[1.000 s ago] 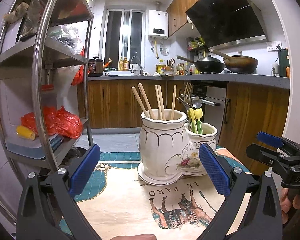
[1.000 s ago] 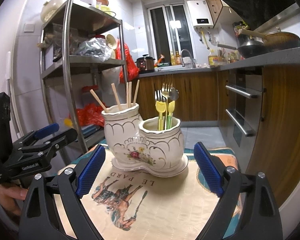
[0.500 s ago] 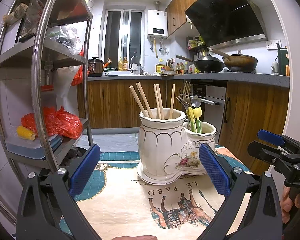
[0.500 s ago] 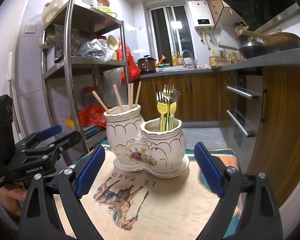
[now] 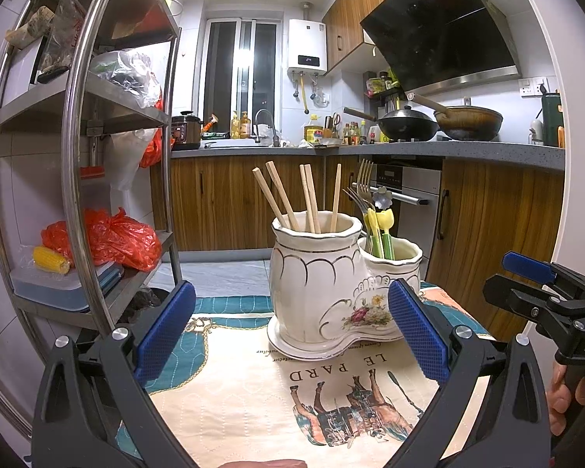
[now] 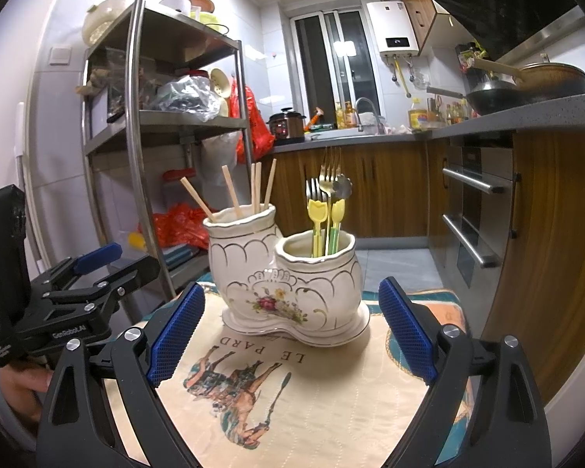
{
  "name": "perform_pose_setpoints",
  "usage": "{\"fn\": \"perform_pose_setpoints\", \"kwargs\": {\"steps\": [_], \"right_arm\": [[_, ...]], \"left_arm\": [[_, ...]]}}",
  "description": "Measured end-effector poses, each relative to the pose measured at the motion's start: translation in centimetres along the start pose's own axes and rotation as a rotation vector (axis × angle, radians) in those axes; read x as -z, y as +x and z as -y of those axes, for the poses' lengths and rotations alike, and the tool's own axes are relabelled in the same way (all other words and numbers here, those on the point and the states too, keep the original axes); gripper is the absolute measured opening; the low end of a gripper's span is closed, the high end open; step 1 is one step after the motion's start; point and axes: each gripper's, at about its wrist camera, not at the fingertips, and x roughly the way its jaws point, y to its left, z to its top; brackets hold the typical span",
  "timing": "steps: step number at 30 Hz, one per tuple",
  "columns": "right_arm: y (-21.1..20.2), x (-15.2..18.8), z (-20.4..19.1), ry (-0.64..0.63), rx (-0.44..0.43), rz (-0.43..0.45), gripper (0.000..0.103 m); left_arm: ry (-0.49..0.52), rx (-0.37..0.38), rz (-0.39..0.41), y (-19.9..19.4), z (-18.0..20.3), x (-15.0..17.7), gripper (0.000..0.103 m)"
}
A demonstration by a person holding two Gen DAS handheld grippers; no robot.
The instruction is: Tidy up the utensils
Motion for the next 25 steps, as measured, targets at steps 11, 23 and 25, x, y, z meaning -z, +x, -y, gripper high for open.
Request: {"fn": "perform_pose_setpoints", "kwargs": {"steps": [11,23,25], "right_arm": [[0.03,0.09,-0.02,-0.001,0.001,-0.001,0.091],[-0.06,0.06,-0.04,-0.001,-0.001,0.000,0.091],[-0.05,0.05,-0.07,-0.002,0.001,0.000,0.091]], "left_arm": [[0.013,-0.004,0.004,-0.06,0.00,0.06,0.098],[0.002,0.005,-0.010,0.05,-0.26,0.02,0.098],[0.002,0.001,-0.010,0.08,-0.26,0.03,0.098]]}}
